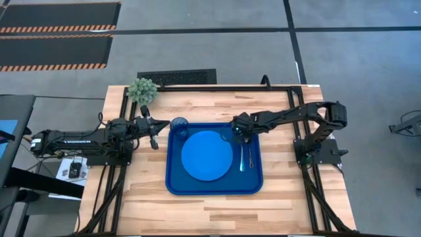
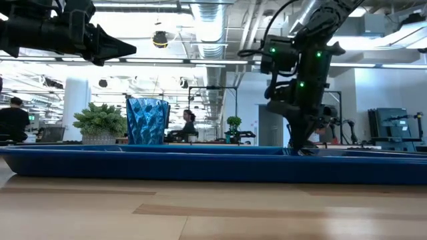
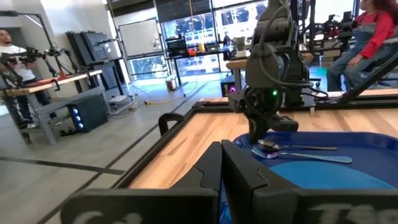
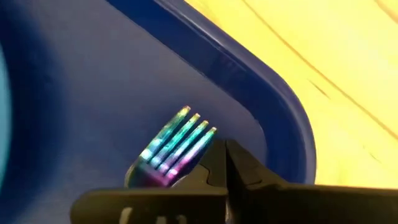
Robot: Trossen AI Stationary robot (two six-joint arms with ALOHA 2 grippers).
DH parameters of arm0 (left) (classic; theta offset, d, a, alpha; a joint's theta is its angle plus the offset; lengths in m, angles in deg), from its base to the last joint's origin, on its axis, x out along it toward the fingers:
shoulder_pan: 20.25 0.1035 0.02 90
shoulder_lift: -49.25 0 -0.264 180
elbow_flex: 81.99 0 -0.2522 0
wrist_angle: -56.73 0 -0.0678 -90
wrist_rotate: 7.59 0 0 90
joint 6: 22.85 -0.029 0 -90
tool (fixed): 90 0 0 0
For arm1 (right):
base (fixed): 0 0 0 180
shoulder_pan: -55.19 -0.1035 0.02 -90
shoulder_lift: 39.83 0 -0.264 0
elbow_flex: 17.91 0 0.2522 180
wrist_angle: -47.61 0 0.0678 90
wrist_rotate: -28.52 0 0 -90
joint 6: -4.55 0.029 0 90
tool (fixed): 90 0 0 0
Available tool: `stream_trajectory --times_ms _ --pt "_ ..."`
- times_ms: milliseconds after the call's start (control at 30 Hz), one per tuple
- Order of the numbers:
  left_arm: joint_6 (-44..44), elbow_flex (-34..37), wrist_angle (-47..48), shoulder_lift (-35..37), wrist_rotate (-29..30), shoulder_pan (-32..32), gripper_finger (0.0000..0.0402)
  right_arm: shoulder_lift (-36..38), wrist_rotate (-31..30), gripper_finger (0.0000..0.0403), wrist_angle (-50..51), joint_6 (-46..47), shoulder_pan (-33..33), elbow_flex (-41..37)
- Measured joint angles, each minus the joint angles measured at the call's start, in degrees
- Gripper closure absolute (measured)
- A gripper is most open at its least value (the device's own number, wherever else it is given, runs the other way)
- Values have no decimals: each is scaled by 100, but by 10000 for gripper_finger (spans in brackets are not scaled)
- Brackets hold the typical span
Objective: Pick and place plate/cup/fork/spoon on tray
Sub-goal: Put the blue fork on the blue tray to the right of the blue plate, then return to Home Position
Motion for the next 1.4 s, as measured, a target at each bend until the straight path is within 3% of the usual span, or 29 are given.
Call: stream_trajectory --times_ms 433,633,733,933,1133,1400 --pt "2 0 4 0 2 0 401 62 -44 395 -309 -100 -13 4" --pt "9 0 116 2 -91 0 401 480 -276 398 -392 -981 -17 4" --pt "72 0 126 2 -400 79 401 695 -116 400 -1179 -2082 -12 -142" --pt "242 0 272 2 -1137 663 401 1169 1108 400 -3967 -4034 168 -1046" --pt "363 116 134 5 -2300 1148 401 1942 1202 400 -5178 -4740 334 -1876" --pt "585 668 -72 155 -2210 1191 401 3095 1812 399 -6584 -4884 319 -3252"
